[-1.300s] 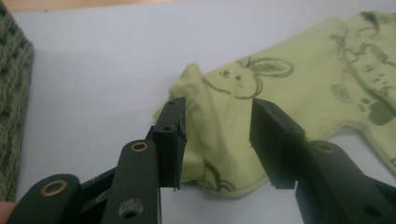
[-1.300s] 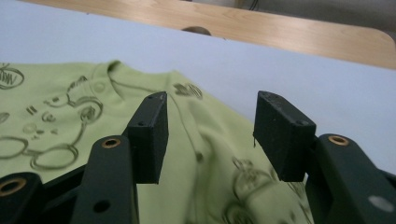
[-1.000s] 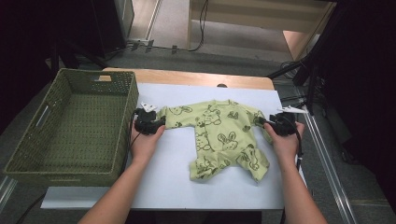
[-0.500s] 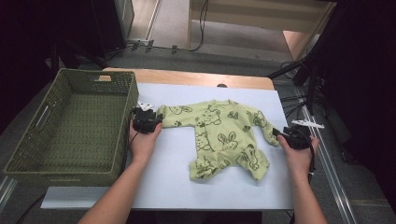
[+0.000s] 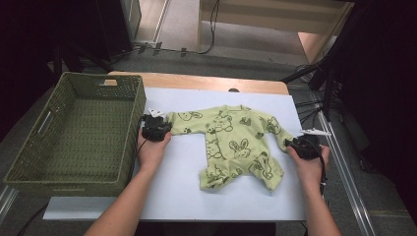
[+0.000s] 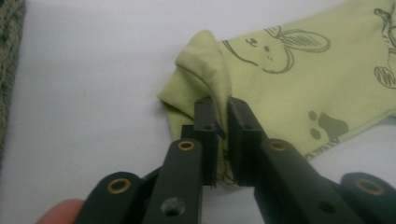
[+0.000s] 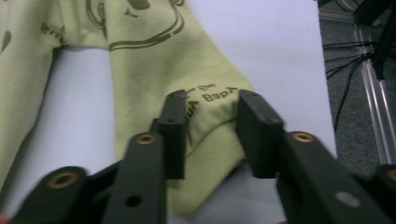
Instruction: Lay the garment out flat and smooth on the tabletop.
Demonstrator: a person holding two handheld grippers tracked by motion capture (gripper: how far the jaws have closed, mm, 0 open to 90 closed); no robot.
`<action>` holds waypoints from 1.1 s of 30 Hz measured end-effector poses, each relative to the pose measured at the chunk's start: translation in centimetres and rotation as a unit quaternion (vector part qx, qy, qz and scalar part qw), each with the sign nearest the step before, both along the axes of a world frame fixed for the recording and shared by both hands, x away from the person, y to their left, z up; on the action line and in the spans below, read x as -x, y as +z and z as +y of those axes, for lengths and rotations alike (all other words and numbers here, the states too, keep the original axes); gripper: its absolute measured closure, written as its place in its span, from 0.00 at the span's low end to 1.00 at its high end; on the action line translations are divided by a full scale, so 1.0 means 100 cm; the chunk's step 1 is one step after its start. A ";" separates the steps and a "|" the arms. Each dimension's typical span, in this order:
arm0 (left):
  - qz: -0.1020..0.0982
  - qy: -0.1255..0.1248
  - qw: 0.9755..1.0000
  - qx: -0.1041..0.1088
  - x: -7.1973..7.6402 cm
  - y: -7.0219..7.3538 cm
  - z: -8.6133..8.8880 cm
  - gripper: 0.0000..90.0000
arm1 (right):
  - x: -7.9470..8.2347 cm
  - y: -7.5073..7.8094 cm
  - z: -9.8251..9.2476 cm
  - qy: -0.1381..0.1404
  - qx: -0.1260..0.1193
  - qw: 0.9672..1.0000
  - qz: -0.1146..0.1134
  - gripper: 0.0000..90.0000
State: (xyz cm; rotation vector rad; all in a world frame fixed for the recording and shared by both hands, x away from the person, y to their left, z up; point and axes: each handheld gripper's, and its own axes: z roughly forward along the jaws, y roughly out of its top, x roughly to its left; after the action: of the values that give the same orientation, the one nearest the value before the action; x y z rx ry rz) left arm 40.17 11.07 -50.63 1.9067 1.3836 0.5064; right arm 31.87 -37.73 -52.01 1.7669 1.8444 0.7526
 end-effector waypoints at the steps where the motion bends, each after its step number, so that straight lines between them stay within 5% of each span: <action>1: -0.001 0.001 1.000 -0.003 0.000 0.000 0.000 0.95 | 0.000 0.001 -0.003 -0.001 -0.005 1.000 0.003 0.81; 5: -0.029 0.019 0.999 -0.020 0.002 0.006 0.000 0.95 | -0.001 0.005 -0.010 0.002 0.008 1.000 -0.007 0.89; 8: -0.053 0.035 0.998 -0.021 0.003 0.011 0.002 0.95 | 0.001 0.013 -0.021 -0.025 0.016 0.998 -0.059 0.89; 10: -0.043 0.038 0.998 -0.017 0.002 0.009 0.002 0.90 | 0.000 0.016 -0.029 -0.022 -0.002 0.997 -0.080 0.88; 13: -0.015 0.028 0.999 -0.009 0.001 0.002 0.002 0.69 | -0.007 0.014 -0.034 -0.006 -0.021 0.998 -0.060 0.69; 16: -0.016 0.018 1.000 0.007 0.006 0.004 0.000 0.56 | -0.008 0.017 -0.031 0.011 -0.038 0.997 -0.061 0.51; 23: -0.011 -0.040 0.998 0.053 0.022 0.015 -0.006 0.31 | 0.002 0.030 -0.008 0.070 -0.091 0.990 -0.077 0.17; 27: -0.015 -0.074 0.994 0.076 0.032 0.018 -0.008 0.15 | 0.010 0.038 0.006 0.112 -0.105 0.985 -0.081 0.00; 30: -0.018 -0.102 0.992 0.077 0.039 0.019 -0.011 0.01 | 0.019 0.042 0.016 0.132 -0.118 0.980 -0.087 0.00; 33: -0.032 -0.127 0.988 0.083 0.049 0.020 -0.013 0.00 | 0.028 0.045 0.027 0.139 -0.112 0.980 -0.086 0.00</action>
State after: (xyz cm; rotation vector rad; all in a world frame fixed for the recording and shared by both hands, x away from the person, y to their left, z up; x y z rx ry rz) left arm 35.23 9.80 -48.60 1.8788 1.0864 0.3148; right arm 29.07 -35.06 -47.55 1.5304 1.9719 1.2233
